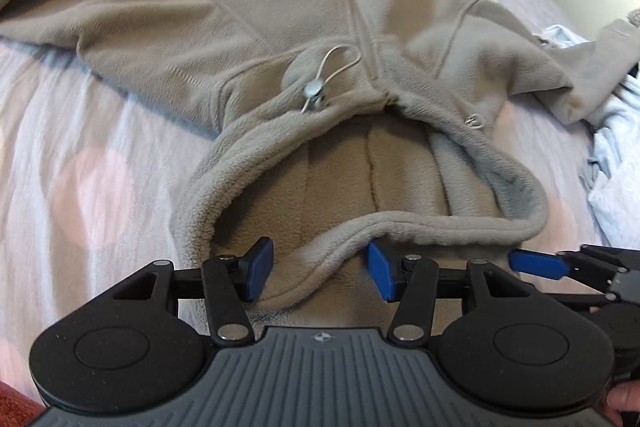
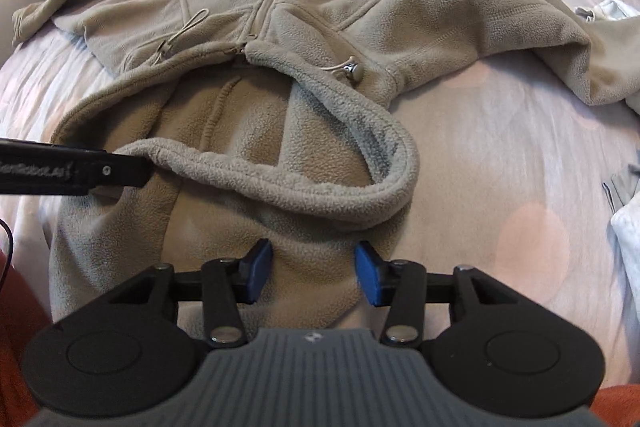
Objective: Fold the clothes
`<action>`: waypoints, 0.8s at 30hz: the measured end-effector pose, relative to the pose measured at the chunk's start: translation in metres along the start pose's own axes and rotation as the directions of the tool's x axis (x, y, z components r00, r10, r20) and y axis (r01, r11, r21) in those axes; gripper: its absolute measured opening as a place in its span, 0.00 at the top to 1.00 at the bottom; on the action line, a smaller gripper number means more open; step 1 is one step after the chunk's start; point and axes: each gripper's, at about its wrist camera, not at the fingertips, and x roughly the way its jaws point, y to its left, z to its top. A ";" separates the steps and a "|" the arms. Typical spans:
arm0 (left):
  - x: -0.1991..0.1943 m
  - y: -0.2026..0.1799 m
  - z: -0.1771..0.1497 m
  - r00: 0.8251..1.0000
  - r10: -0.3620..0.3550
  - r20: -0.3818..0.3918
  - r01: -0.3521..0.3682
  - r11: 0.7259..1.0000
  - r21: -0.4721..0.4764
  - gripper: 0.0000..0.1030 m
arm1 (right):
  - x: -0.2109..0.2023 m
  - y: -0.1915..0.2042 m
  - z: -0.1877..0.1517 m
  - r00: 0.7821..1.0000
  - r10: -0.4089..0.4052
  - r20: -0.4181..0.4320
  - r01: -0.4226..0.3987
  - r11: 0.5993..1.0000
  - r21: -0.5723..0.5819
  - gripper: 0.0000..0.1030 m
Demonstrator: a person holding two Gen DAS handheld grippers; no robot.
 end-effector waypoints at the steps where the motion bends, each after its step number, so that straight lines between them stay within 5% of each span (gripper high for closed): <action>1: 0.001 0.001 0.001 1.000 -0.004 -0.003 0.004 1.000 -0.012 0.52 | 0.000 0.000 0.000 1.000 -0.002 0.000 0.002 1.000 -0.002 0.51; 9: 0.006 0.004 0.009 1.000 0.002 -0.032 -0.004 0.997 -0.071 0.51 | 0.002 0.001 0.012 0.999 -0.018 -0.049 0.018 1.000 -0.005 0.48; 19: -0.002 0.007 -0.001 0.999 -0.027 0.046 0.024 0.997 0.071 0.53 | 0.003 0.018 0.016 0.991 -0.111 0.073 0.110 0.994 0.011 0.47; 24: -0.008 0.002 -0.004 0.996 0.008 0.089 -0.018 0.993 0.114 0.54 | -0.009 0.032 0.018 0.994 -0.075 0.084 0.082 0.994 -0.078 0.36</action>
